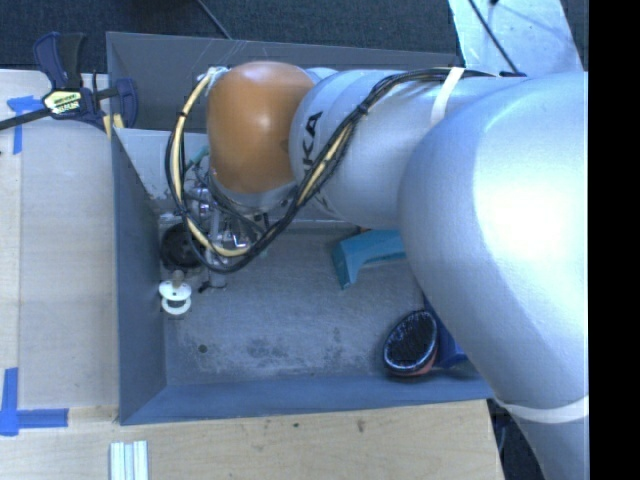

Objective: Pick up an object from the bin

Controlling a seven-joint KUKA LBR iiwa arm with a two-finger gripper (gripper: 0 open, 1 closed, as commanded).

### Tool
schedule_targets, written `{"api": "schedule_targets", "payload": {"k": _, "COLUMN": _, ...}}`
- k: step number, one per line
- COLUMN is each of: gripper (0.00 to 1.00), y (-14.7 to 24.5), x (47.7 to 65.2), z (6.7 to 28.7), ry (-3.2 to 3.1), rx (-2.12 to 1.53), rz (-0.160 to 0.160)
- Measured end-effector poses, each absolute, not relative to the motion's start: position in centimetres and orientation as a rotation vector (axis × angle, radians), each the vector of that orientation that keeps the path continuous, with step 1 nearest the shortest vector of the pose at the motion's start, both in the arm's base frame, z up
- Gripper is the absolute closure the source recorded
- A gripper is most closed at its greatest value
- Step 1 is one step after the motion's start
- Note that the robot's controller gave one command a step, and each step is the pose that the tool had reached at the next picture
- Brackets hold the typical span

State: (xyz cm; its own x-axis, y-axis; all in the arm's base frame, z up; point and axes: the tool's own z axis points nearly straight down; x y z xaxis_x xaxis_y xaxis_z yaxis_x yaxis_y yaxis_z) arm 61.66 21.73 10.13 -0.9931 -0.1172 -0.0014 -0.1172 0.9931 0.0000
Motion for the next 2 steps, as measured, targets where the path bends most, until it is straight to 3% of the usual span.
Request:
{"api": "schedule_targets", "payload": {"k": 1, "gripper": 1.0, "y": 22.7, "x": 62.1, "z": 7.89, "ry": 3.078, "rx": -0.528, "rz": 0.006}}
{"api": "schedule_targets", "payload": {"k": 2, "gripper": 1.0, "y": 22.7, "x": 62.1, "z": 7.9, "ry": 3.079, "rx": -0.527, "rz": 0.007}}
